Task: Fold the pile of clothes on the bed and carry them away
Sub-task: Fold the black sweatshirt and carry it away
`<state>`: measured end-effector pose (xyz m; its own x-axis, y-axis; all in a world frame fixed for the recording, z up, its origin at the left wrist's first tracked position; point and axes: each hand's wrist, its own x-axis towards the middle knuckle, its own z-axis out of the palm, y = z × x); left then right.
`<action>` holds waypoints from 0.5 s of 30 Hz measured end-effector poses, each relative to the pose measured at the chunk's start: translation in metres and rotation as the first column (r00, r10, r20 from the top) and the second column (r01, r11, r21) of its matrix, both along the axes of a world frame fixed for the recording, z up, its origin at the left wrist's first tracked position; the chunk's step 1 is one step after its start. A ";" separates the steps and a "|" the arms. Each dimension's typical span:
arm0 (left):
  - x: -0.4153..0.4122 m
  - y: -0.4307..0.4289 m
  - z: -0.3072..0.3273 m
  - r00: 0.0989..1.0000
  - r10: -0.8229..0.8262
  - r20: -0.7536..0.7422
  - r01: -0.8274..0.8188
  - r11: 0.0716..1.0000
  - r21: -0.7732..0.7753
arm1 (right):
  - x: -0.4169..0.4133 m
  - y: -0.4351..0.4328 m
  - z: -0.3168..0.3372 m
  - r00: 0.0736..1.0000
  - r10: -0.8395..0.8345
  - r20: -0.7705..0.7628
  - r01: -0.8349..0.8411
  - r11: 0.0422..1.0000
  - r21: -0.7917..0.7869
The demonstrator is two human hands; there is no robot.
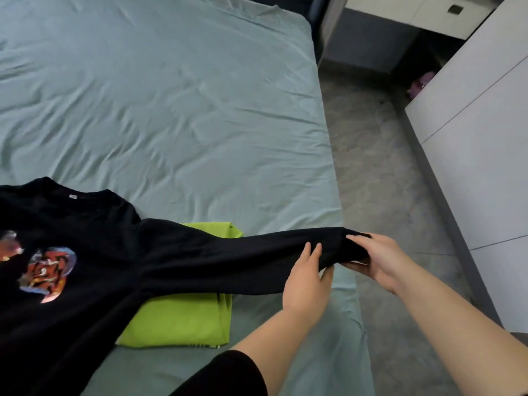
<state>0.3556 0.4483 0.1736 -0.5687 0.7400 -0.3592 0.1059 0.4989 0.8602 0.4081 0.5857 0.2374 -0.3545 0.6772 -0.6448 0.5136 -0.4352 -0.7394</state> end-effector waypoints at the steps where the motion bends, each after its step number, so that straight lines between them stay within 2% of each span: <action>1: 0.000 -0.002 -0.001 0.998 0.046 0.048 -0.048 0.998 0.039 | -0.001 -0.003 -0.004 1.000 -0.001 -0.015 0.001 1.000 -0.014; 3: -0.003 -0.006 0.001 0.984 0.125 0.129 -0.137 0.986 0.095 | -0.005 -0.009 -0.013 0.999 0.005 -0.053 -0.007 0.999 -0.037; 7: -0.025 -0.018 -0.002 0.958 0.230 0.174 -0.252 0.961 0.114 | -0.021 -0.031 -0.027 0.993 0.042 -0.106 -0.051 0.995 -0.082; 10: -0.050 -0.038 -0.007 0.937 0.304 0.174 -0.325 0.940 0.107 | -0.027 -0.063 -0.046 0.984 -0.063 -0.165 0.026 0.976 -0.217; 12: -0.069 -0.056 -0.013 0.921 0.349 0.175 -0.367 0.926 0.088 | -0.028 -0.096 -0.070 0.985 -0.128 -0.117 0.091 0.957 -0.276; 15: -0.103 -0.092 -0.023 0.883 0.423 0.203 -0.443 0.894 0.064 | -0.042 -0.168 -0.109 0.997 -0.070 0.010 0.068 0.907 -0.416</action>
